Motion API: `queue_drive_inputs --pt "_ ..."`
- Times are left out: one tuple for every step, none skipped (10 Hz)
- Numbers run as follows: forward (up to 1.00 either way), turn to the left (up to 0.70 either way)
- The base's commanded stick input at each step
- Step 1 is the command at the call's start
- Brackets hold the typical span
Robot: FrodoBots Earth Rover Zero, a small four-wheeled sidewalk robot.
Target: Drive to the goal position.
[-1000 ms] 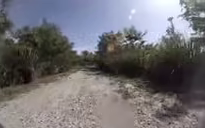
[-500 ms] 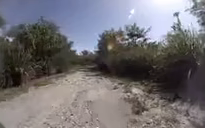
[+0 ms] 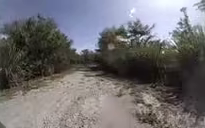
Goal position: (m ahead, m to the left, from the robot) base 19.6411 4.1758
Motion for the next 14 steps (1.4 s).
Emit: queue_drive_inputs --pt "0.85 0.23" --pt "0.85 0.34" --pt "0.85 0.17" --pt "0.85 0.00" --pt "0.85 0.00" --pt "0.85 0.00" --pt "0.85 0.00" --pt "0.85 0.00" --pt "0.85 0.00" --pt "0.85 0.00" --pt "0.85 0.00" --pt "0.85 0.00" --pt "0.85 0.00" --pt "0.85 0.00"
